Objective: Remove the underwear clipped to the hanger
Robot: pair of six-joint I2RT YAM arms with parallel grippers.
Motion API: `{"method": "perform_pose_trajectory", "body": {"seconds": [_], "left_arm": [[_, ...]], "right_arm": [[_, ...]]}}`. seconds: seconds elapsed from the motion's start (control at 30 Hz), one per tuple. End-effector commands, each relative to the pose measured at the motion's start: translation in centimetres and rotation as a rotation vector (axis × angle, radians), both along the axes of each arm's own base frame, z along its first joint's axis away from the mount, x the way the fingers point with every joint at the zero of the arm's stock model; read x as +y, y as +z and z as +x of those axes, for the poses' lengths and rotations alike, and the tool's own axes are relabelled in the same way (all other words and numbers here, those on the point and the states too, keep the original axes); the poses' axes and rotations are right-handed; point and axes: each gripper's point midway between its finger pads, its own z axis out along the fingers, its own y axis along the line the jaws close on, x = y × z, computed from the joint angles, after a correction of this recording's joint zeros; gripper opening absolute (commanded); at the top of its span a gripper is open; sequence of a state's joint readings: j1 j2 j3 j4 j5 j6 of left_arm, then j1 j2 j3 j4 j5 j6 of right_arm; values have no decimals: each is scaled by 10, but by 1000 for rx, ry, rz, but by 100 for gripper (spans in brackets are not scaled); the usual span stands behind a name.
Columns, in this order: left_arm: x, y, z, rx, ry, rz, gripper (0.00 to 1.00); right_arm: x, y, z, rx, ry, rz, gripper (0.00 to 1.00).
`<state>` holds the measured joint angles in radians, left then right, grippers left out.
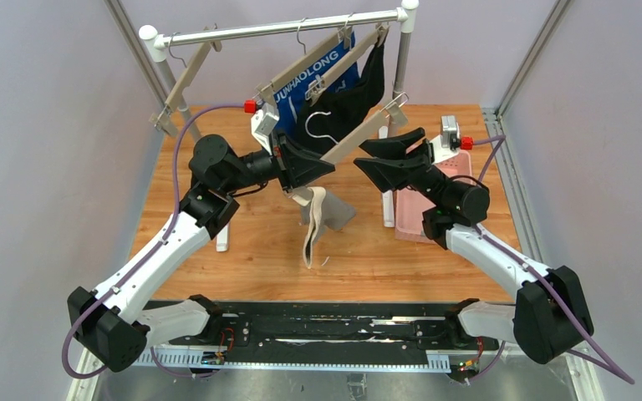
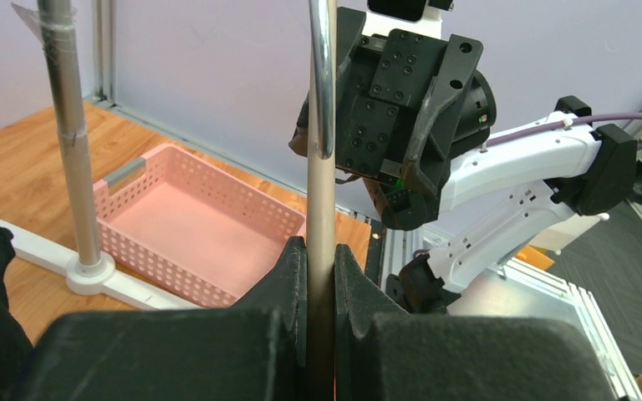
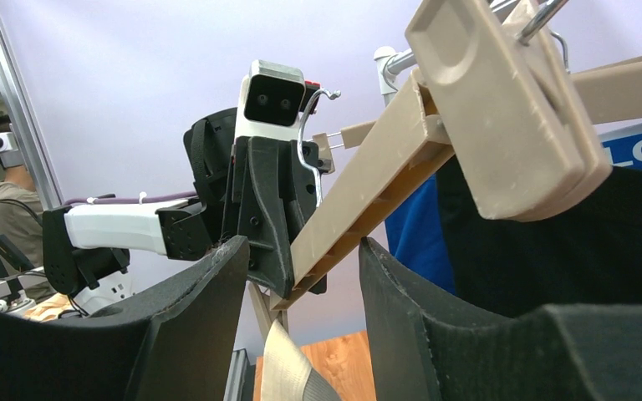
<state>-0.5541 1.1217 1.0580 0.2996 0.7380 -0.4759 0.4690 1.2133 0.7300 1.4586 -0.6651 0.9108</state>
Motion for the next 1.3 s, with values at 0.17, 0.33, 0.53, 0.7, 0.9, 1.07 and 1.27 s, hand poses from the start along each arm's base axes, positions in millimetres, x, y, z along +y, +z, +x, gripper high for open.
{"method": "perform_pose_trajectory", "body": {"seconds": [0.17,0.33,0.53,0.7,0.9,1.07,1.27], "left_arm": [[-4,22,-15,-75,-35,-50,0],[0,29,-20,-99,-25,-63,0],[-5,23,-22,-83,-47,-55,0],[-11,20,-24,-77,-63,-49,0],[-12,20,-21,-78,-53,-48,0],[-14,17,-19,-73,-55,-47,0],[-15,18,-18,-69,-57,-61,0]], "right_arm": [[5,21,-8,-101,2,37,52],[5,17,-6,-88,-9,38,52],[5,24,-6,-106,-6,44,52],[9,25,-2,-100,2,44,48],[15,24,-2,-83,40,34,26],[21,23,-5,-79,74,23,29],[21,24,-8,-90,81,18,10]]}}
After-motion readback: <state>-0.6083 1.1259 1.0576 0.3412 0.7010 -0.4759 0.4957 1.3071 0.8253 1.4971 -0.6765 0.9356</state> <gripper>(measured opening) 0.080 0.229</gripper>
